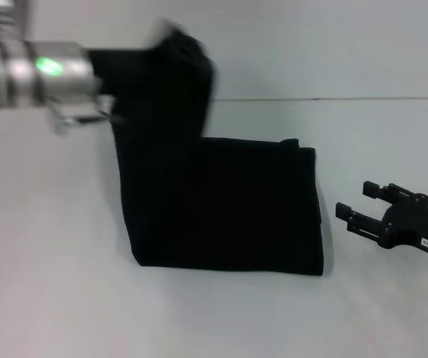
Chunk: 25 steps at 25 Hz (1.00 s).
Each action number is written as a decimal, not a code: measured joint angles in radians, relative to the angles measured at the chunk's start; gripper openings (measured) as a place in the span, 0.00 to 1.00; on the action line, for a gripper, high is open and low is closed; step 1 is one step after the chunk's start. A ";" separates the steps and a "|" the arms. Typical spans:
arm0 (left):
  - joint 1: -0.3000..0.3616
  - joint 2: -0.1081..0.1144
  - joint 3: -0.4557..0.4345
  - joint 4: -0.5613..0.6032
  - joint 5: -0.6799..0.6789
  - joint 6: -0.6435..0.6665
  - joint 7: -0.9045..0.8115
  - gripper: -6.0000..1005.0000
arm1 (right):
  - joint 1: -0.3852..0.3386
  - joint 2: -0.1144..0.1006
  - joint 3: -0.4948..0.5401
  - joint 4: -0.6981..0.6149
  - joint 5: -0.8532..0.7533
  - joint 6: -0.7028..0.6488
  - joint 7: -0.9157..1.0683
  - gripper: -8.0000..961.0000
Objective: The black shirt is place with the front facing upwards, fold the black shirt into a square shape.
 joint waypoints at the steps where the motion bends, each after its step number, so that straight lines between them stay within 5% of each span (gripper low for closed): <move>1: 0.000 -0.027 0.022 -0.004 0.001 -0.012 0.006 0.08 | -0.002 0.000 0.000 0.001 0.000 -0.002 0.000 0.81; 5: 0.038 -0.130 0.091 -0.062 0.000 -0.110 0.063 0.09 | -0.006 0.001 0.001 0.009 0.000 -0.004 0.000 0.81; 7: 0.054 -0.153 0.101 -0.137 -0.009 -0.157 0.111 0.09 | -0.006 0.004 0.001 0.017 0.000 -0.001 0.000 0.81; 11: 0.065 -0.149 0.098 -0.271 -0.058 -0.186 0.207 0.10 | 0.006 0.007 0.018 0.046 0.011 0.005 -0.003 0.81; 25: 0.111 -0.142 0.094 -0.157 -0.119 -0.045 0.222 0.12 | 0.237 0.013 0.014 0.195 0.036 0.200 -0.017 0.80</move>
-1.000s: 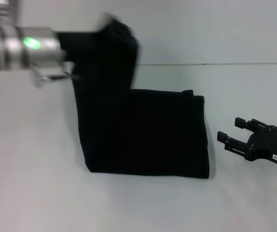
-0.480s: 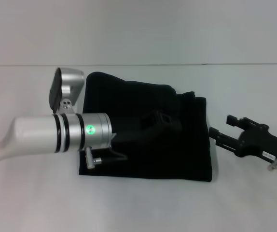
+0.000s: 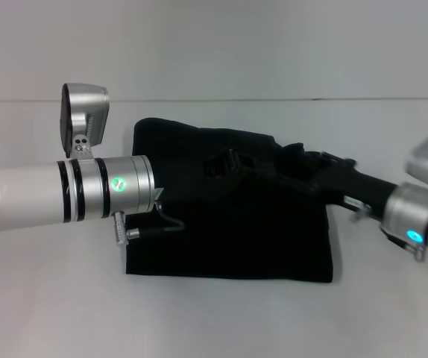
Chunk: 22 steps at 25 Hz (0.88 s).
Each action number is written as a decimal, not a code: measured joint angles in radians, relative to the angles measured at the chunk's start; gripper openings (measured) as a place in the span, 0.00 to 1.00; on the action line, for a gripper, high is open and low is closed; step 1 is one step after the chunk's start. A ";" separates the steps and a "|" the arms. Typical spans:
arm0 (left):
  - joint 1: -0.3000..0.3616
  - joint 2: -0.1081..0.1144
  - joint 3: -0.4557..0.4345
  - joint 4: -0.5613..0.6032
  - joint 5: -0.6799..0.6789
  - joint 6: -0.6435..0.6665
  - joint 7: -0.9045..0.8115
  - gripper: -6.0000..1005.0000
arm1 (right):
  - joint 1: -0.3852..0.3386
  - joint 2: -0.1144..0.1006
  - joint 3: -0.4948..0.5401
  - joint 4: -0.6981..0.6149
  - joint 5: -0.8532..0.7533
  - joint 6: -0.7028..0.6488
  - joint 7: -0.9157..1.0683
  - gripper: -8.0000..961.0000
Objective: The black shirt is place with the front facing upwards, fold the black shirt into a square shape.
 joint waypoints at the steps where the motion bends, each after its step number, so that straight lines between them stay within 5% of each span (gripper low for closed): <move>1: 0.001 0.001 0.000 0.000 -0.004 0.011 0.002 0.12 | 0.019 0.001 0.000 0.010 0.001 0.021 -0.004 0.80; 10: 0.002 0.003 0.002 0.004 -0.010 0.066 0.029 0.13 | 0.159 0.008 0.010 0.062 0.029 0.203 -0.022 0.80; 22: -0.024 -0.010 0.060 -0.069 -0.007 0.082 0.127 0.15 | 0.118 0.000 0.011 0.025 0.184 0.186 -0.045 0.80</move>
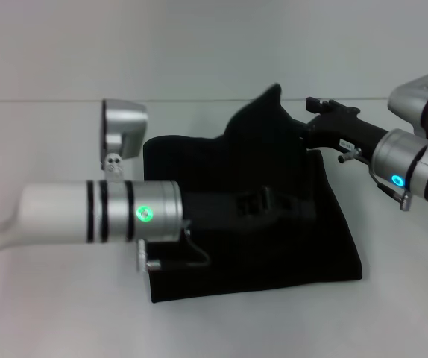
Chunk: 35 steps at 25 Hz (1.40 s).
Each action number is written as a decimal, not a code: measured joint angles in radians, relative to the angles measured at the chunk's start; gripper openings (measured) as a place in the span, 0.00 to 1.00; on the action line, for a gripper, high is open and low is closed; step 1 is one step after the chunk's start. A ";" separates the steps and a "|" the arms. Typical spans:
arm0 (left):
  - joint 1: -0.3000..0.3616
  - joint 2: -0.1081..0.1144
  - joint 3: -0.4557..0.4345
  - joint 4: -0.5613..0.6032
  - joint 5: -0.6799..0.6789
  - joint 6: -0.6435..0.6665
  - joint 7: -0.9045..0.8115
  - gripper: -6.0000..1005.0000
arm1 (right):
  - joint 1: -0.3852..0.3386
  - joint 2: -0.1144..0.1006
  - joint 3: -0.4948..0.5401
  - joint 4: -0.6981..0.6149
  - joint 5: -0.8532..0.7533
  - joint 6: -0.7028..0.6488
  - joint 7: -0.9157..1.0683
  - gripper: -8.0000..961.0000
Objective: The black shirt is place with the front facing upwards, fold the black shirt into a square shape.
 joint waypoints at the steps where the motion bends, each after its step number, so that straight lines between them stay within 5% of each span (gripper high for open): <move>1: -0.011 -0.001 0.003 -0.032 0.000 -0.023 0.018 0.15 | -0.007 0.000 0.000 -0.002 0.001 -0.001 0.000 0.80; 7: -0.076 -0.011 0.003 -0.181 -0.001 -0.202 0.126 0.16 | -0.051 -0.001 0.001 -0.007 0.004 0.006 0.000 0.80; 12: -0.086 -0.011 -0.004 -0.196 -0.002 -0.260 0.129 0.17 | -0.080 -0.002 0.014 -0.013 0.005 0.016 0.000 0.80; 22: -0.104 -0.012 -0.011 -0.219 -0.015 -0.300 0.150 0.18 | -0.166 -0.004 0.198 -0.017 0.008 0.014 0.006 0.80; 35: -0.092 -0.004 -0.022 -0.206 -0.090 -0.019 0.174 0.23 | -0.220 -0.008 0.291 -0.014 0.028 -0.036 0.023 0.80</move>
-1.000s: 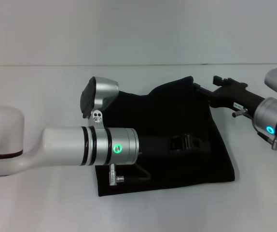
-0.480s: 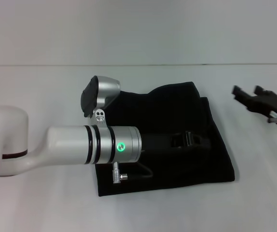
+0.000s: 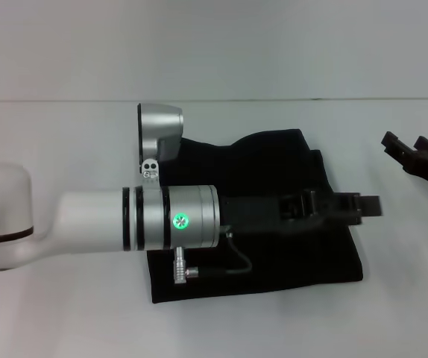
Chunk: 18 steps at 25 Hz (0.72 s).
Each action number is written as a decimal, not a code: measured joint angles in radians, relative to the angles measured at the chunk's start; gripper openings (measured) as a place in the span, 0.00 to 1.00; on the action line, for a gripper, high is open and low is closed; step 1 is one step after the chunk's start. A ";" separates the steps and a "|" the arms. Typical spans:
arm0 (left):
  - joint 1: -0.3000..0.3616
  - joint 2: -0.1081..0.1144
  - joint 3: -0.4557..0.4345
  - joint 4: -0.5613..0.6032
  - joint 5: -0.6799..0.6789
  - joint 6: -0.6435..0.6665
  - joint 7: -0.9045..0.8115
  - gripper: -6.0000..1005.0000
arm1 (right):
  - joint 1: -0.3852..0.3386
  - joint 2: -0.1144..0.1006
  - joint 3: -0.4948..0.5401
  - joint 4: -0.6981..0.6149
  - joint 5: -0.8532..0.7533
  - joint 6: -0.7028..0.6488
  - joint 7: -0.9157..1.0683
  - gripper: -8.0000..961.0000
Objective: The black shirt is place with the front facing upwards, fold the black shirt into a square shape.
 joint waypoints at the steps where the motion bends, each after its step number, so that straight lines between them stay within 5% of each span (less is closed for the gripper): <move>1: 0.003 0.000 0.002 0.008 -0.001 0.036 0.002 0.27 | 0.000 0.000 0.000 0.000 0.000 0.000 0.000 0.80; 5: 0.024 0.003 0.017 0.046 0.006 0.157 0.032 0.41 | -0.001 -0.001 -0.012 0.001 -0.012 -0.031 0.041 0.80; 7: 0.054 0.006 0.022 0.089 0.006 0.191 0.058 0.65 | -0.002 -0.007 -0.041 -0.014 -0.041 -0.055 0.132 0.80; 8: 0.086 0.005 0.022 0.138 0.003 0.211 0.078 0.69 | -0.002 -0.011 -0.063 -0.025 -0.061 -0.071 0.196 0.80; 12: 0.207 0.013 0.015 0.317 -0.002 0.229 0.132 0.82 | 0.009 -0.049 -0.214 -0.125 -0.180 -0.161 0.553 0.80; 18: 0.319 0.074 -0.045 0.420 -0.004 0.143 0.214 0.89 | 0.090 -0.124 -0.413 -0.214 -0.295 -0.205 1.099 0.80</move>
